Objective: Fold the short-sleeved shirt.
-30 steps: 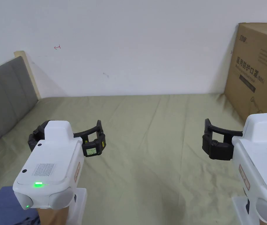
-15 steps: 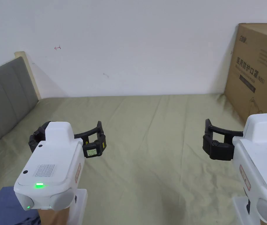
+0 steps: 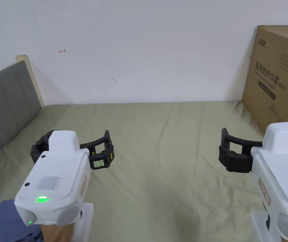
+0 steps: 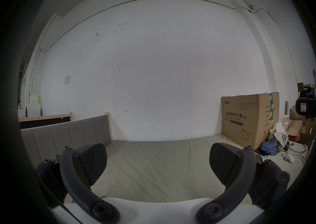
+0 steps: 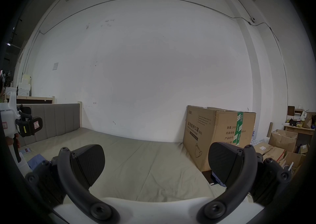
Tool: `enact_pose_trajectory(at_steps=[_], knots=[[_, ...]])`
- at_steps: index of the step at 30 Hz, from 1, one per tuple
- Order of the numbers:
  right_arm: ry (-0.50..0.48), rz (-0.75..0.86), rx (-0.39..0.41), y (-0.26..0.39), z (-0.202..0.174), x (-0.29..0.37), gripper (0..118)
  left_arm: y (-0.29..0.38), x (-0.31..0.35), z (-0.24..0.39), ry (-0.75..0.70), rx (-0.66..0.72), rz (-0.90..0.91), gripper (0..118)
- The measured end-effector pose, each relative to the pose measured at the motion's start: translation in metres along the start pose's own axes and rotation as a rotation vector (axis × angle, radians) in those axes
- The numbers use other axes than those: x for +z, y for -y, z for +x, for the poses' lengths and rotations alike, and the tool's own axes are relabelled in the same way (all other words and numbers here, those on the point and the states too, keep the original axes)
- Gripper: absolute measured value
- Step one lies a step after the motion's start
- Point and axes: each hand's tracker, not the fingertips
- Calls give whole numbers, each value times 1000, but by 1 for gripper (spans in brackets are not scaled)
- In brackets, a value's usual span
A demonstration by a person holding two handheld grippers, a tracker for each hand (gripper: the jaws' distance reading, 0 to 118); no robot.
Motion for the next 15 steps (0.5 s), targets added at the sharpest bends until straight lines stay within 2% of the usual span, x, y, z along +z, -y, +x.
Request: enact_pose_trajectory(at_steps=[4,5,8,9,15], knots=[[11,0,-4,0,0,0,118,0,0,-1,-1,3,3,118],[49,-25,-16,0,2,-1,118,0,0,-1,-2,3,3,118],[45,-24,-14,0,1,-1,118,0,0,-2,-2,4,1,118],[17,10,11,-1,0,0,118,0,0,-2,-3,6,1,118],[19,6,12,-2,-1,0,118,-1,1,-3,-3,16,2,118]])
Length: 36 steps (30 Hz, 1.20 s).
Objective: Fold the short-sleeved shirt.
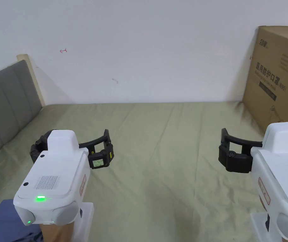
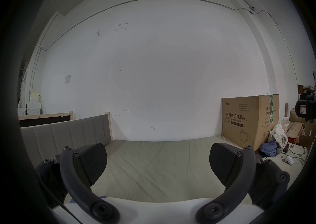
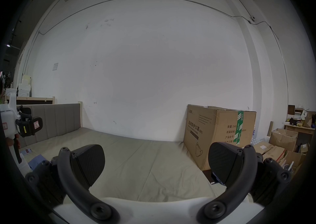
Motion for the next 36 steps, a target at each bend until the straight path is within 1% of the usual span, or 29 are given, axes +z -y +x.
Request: enact_pose_trajectory(at_steps=[3,5,8,10,11,13,14,15,17,19,21,24,27,32,36], knots=[[5,-18,4,-1,-2,-1,118,0,0,0,0,1,1,118],[31,-67,-28,-4,-4,-3,118,0,0,0,1,0,1,118],[73,-178,-122,-7,-4,-8,118,0,0,-1,3,1,1,118],[44,-296,-224,-9,1,-13,118,-1,1,-1,4,5,1,118],[46,-378,-274,-11,3,-17,118,-1,1,-1,5,8,-1,118],[106,-519,-339,-16,3,-22,118,0,1,-2,8,14,-4,118],[122,-561,-365,-17,4,-23,118,0,1,-2,9,14,-5,118],[127,-567,-388,-18,4,-24,118,1,0,-2,8,13,-6,118],[107,-555,-396,-19,5,-24,118,2,0,-2,7,13,-9,118],[118,-564,-415,-22,4,-24,118,2,0,-3,7,14,-9,118],[121,-584,-417,-25,4,-25,117,3,-1,-3,8,15,-11,118],[113,-600,-401,-26,2,-26,117,3,-1,-3,7,14,-9,118],[131,-572,-376,-24,-3,-25,117,3,-1,-2,8,16,-7,118],[127,-543,-328,-20,-6,-27,117,3,-2,-2,12,16,-7,118],[127,-540,-329,-18,-6,-28,117,3,-2,-2,11,12,-7,118]])
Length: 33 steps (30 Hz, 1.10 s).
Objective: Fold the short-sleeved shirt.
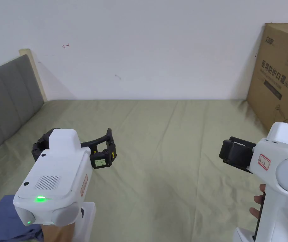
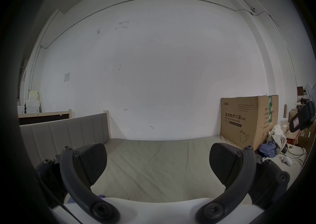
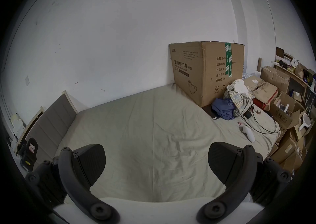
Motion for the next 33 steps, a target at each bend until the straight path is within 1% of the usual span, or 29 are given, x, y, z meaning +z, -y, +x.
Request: enact_pose_trajectory(at_steps=[4,6,8,9,11,14,19,33], knots=[[-40,110,18,3,3,1,117,0,0,-1,-2,5,-1,118],[-55,183,52,6,3,3,117,0,0,-1,-2,6,0,118],[-81,287,95,11,5,6,118,0,0,0,0,4,3,118],[-88,340,103,15,5,8,118,0,0,0,-2,2,4,118],[-74,445,118,21,5,8,118,0,0,0,0,-1,4,118],[-67,532,115,29,7,9,118,1,0,0,2,-1,6,118],[-62,543,140,29,9,6,118,1,0,1,3,-8,9,118],[-78,532,164,31,11,6,118,1,1,0,-1,-13,13,118]])
